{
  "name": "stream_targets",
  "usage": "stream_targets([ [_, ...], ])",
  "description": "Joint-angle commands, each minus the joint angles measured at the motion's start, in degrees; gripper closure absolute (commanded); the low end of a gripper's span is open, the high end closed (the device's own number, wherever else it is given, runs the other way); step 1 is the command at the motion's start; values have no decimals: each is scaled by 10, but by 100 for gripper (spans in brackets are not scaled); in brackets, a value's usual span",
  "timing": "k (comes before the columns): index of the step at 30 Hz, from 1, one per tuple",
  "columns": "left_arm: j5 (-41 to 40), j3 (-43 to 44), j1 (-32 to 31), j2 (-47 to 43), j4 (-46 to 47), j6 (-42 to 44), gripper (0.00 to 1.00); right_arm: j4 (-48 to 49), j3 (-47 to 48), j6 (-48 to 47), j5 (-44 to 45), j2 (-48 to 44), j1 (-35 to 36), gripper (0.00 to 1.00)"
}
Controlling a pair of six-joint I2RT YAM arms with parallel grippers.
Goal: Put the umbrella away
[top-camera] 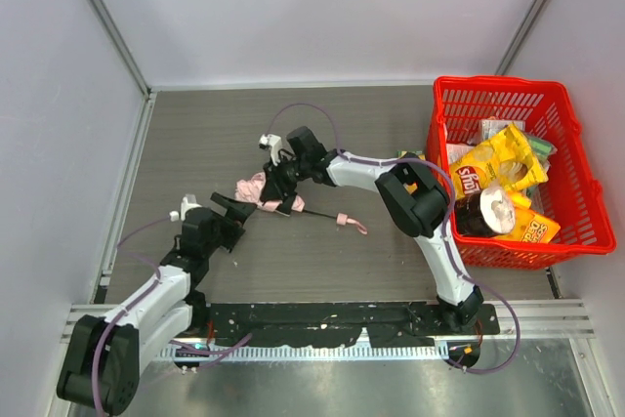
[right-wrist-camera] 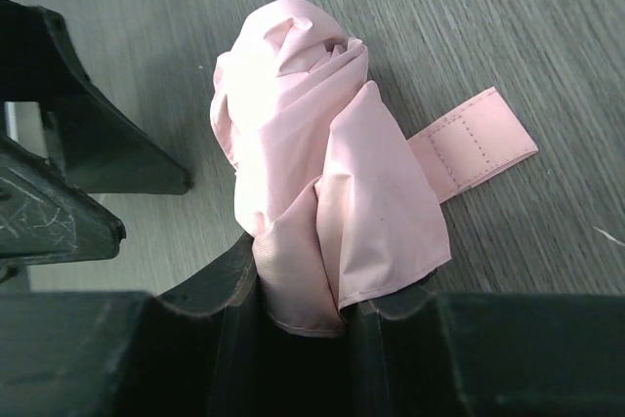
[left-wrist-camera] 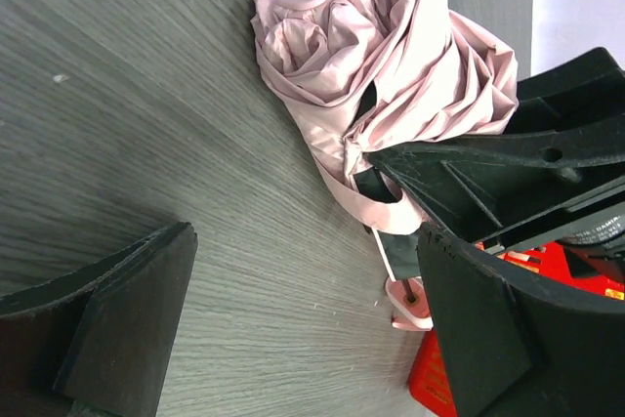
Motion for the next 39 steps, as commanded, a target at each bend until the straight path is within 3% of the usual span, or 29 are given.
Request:
stream_targets([
  [1, 11, 22, 4, 52, 67, -10, 0, -150, -38, 60, -56, 93, 4, 99],
  [12, 1, 61, 3, 242, 216, 1, 0, -65, -57, 133, -140, 91, -12, 99],
  [18, 8, 50, 3, 325, 290, -38, 0, -7, -67, 198, -175, 77, -14, 99],
  [24, 25, 35, 2, 290, 233, -63, 0, 127, -91, 308, -195, 48, -22, 99],
  [28, 21, 50, 2, 240, 139, -56, 0, 137, -89, 322, -192, 40, -21, 99],
  [31, 23, 73, 3, 252, 86, -60, 0, 171, -101, 345, -203, 31, -21, 99],
  [39, 83, 75, 2, 319, 144, -89, 0, 251, -123, 399, -218, 11, -22, 99],
])
